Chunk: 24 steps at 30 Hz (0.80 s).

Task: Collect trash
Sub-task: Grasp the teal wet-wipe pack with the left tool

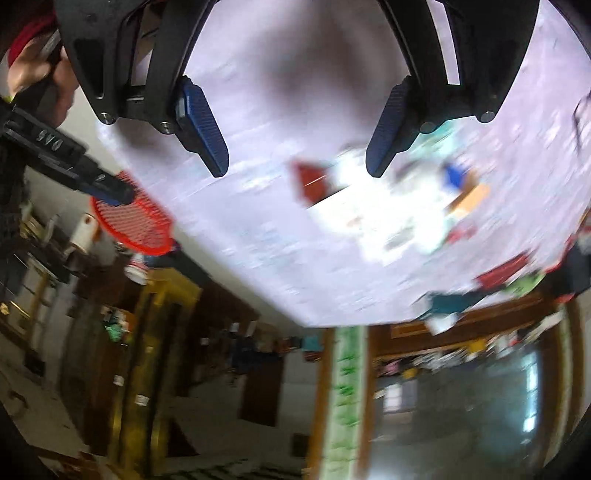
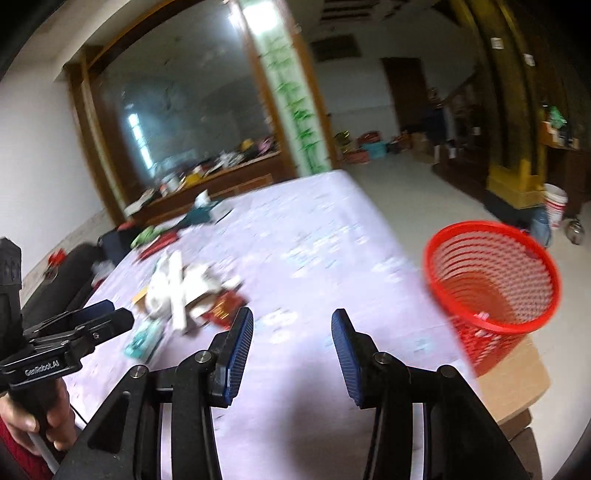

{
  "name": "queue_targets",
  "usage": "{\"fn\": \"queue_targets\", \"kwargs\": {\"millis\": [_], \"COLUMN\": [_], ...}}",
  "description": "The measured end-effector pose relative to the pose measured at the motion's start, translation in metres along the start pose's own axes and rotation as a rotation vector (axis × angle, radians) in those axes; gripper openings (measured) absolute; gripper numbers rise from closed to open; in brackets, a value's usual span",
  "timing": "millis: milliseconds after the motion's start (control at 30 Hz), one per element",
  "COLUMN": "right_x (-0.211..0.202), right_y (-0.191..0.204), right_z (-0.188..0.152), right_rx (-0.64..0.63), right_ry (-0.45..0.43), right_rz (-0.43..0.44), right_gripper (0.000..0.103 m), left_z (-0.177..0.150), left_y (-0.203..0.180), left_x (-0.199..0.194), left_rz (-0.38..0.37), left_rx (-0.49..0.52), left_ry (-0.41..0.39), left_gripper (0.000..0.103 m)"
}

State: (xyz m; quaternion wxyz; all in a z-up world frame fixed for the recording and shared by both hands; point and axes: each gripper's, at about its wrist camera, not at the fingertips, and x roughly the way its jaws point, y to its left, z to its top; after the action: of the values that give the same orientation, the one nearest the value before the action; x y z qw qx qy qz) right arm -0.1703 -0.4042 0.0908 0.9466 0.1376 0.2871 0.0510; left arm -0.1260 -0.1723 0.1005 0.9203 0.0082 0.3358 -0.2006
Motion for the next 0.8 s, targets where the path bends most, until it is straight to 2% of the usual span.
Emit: {"fn": "queue_targets", "kwargs": {"millis": [133, 200, 267, 400, 600, 733, 800], "right_x": [0.017, 0.025, 0.032, 0.04, 0.055, 0.075, 0.088], "right_y": [0.019, 0.031, 0.041, 0.062, 0.069, 0.078, 0.083], "right_z": [-0.011, -0.016, -0.017, -0.023, -0.017, -0.008, -0.004], "right_rx": [-0.002, -0.006, -0.025, -0.09, -0.102, -0.075, -0.065], "right_ry": [0.058, 0.092, 0.108, 0.141, 0.186, 0.229, 0.25], "right_rz": [0.073, 0.107, 0.103, 0.106, 0.121, 0.199, 0.233], "right_gripper": [0.048, 0.048, 0.048, 0.048, 0.048, 0.047, 0.044], "left_z": [-0.023, -0.03, -0.034, -0.037, -0.038, -0.037, -0.036], "left_y": [0.062, 0.088, 0.104, 0.115, 0.115, 0.115, 0.116], "left_x": [0.0, 0.005, 0.013, 0.039, 0.074, 0.093, 0.096], "left_rz": [0.093, 0.097, 0.106, 0.12, 0.083, 0.088, 0.098], "left_rx": [-0.107, -0.181, -0.235, -0.247, -0.253, -0.249, -0.241], "left_ry": [0.043, 0.066, 0.086, 0.131, 0.194, 0.237, 0.228], "left_gripper": [0.076, 0.076, 0.076, 0.076, 0.076, 0.075, 0.071]}}
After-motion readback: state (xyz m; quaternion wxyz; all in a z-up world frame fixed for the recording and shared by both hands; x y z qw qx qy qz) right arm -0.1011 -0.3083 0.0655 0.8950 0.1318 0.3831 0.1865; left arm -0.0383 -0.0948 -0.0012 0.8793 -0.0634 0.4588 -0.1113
